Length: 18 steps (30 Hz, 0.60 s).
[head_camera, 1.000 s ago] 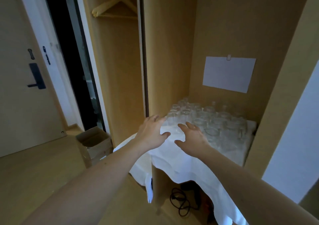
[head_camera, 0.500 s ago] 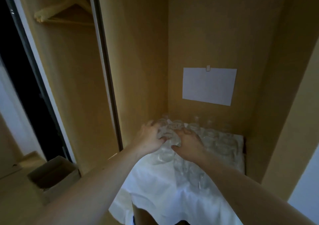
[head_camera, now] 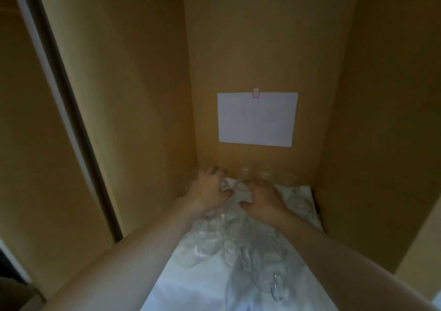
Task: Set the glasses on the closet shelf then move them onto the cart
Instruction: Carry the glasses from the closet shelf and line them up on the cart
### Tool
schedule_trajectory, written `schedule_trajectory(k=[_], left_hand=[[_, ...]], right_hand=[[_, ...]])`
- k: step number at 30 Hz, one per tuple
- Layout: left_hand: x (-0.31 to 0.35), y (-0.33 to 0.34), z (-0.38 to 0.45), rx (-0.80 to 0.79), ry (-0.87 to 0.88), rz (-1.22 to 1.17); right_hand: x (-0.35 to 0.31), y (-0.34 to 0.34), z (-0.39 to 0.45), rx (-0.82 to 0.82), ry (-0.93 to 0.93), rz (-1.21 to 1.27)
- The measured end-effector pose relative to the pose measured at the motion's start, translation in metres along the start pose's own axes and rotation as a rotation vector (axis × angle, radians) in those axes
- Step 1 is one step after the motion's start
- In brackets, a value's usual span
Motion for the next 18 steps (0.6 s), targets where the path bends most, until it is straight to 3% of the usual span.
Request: schedule_trajectory(k=[10, 18], left_hand=[[-0.013, 0.050, 0.097, -0.110, 0.131, -0.081], [-0.017, 0.105, 0.150, -0.185, 0.177, -0.108]], right_hand=[[0.040, 0.011, 0.064, -0.034, 0.214, -0.087], [0.064, 0.033, 0.119, -0.065, 0.265, -0.178]])
Point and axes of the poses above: each hand's wrist, its own z-axis towards the middle knuckle, its own y-axis out of the palm, x = y × z, the point moved 2 cm from there along z, towards the middle knuckle, and after that the axes turned 14 degrees about x, right-handed, at the moved point
